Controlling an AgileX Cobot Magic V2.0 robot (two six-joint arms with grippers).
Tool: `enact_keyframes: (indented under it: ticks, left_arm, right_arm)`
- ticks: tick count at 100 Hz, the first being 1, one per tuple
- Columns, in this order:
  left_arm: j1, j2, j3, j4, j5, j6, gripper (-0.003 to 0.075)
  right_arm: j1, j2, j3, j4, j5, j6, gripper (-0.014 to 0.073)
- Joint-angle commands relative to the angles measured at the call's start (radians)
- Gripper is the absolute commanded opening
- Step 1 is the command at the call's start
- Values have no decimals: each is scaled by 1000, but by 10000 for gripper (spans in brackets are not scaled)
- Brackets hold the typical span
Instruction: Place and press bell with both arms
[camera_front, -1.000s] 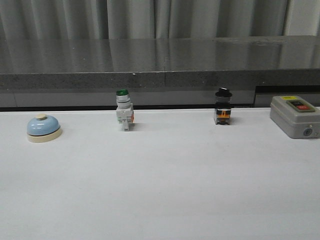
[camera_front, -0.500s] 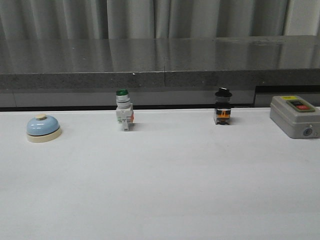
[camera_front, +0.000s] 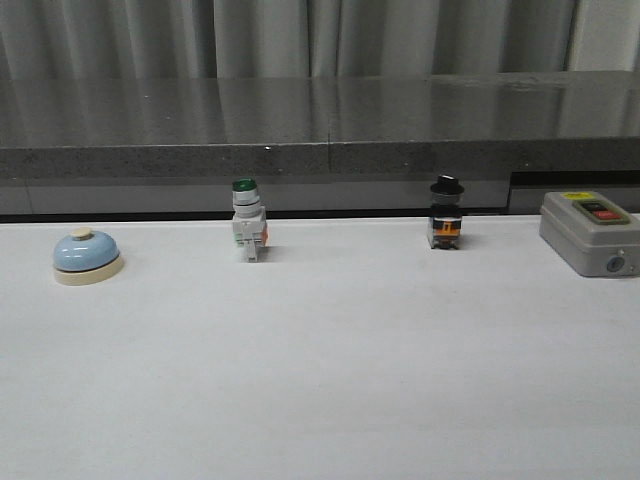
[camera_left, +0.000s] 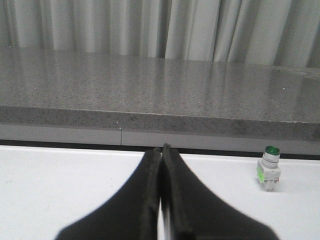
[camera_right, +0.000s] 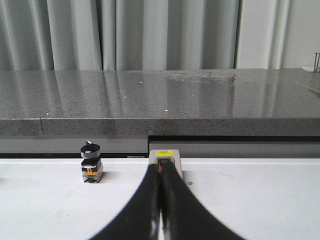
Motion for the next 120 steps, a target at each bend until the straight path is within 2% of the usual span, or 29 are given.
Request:
enact_keyframes:
  ticks: [1, 38, 70, 75, 82, 87, 99, 106, 110, 120]
  left_arm:
    - [1, 77, -105, -12, -30, -13, -20]
    - [1, 460, -433, -12, 245, 44, -20]
    - [1, 797, -653, -12, 322, 54, -8]
    - [1, 850, -685, -17, 340, 83, 34]
    - [1, 922, -730, -28, 361, 97, 143]
    - [1, 977, -765, -41, 369, 97, 247]
    - [-12, 1081, -834, -46, 371, 97, 572]
    - [-23, 1140, -873, -50, 373, 97, 708]
    - [-31, 1170, -893, -50, 374, 97, 717]
    - [-57, 1262, -959, -50, 409, 97, 655]
  right_arm:
    - [-4, -18, -14, -7, -77, -1, -60]
    - [-4, -18, -14, -7, -77, -1, -60]
    - [-4, -18, -14, -7, -77, -1, -60]
    - [-4, -18, -14, -7, -77, -1, -60]
    - [-4, -18, -14, -7, -77, -1, -60]
    - [-4, -18, -14, -7, -77, -1, -60]
    - [-4, -18, -14, -7, -77, -1, -60]
    - [-4, -18, -14, -7, -77, -1, -60]
    - [-4, -18, -14, -7, -77, -1, -60]
    - [-4, -18, -14, -7, -77, -1, -60]
